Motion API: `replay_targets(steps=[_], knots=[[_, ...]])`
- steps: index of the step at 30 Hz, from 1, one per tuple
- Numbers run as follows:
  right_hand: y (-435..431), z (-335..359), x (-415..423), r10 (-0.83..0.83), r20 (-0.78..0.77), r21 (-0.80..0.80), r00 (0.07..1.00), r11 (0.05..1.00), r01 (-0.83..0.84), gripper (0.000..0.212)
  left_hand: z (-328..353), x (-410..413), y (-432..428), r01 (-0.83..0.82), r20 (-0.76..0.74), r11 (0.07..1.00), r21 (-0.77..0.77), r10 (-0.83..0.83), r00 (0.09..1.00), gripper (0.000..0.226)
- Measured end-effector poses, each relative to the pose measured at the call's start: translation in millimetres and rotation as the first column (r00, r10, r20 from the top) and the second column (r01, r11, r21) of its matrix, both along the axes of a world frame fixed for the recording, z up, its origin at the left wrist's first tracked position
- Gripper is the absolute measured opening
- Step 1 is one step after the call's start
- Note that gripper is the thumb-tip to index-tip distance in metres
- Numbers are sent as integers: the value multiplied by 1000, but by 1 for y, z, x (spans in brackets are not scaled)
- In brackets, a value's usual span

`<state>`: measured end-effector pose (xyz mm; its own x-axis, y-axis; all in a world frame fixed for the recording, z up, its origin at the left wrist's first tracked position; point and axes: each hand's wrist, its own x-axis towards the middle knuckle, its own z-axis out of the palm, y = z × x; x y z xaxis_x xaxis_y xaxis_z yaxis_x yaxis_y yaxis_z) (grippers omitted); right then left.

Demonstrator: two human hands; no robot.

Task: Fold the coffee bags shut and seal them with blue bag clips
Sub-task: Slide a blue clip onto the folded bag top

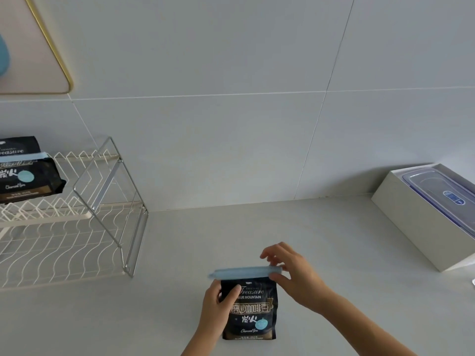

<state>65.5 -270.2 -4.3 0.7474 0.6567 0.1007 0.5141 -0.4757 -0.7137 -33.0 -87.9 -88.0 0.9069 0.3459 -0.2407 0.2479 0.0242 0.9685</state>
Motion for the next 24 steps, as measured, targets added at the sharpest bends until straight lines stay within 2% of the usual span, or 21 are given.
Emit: replay_targets(steps=[3,10,13,24], knots=[[11,1,1,49,2,-26,999,998,-49,42,1,-1,-1,-20,5,1000,-5,20,1000,16],[-6,-1,6,12,14,-57,1000,998,-11,29,-1,-1,-2,-23,6,1000,-15,23,1000,14],[-21,-1,10,-42,-30,-44,999,998,41,28,-3,0,-1,-21,-3,999,-48,20,1000,22],[-8,-6,1,-61,-207,47,976,996,72,33,-1,0,-2,-20,11,999,-38,20,1000,18]])
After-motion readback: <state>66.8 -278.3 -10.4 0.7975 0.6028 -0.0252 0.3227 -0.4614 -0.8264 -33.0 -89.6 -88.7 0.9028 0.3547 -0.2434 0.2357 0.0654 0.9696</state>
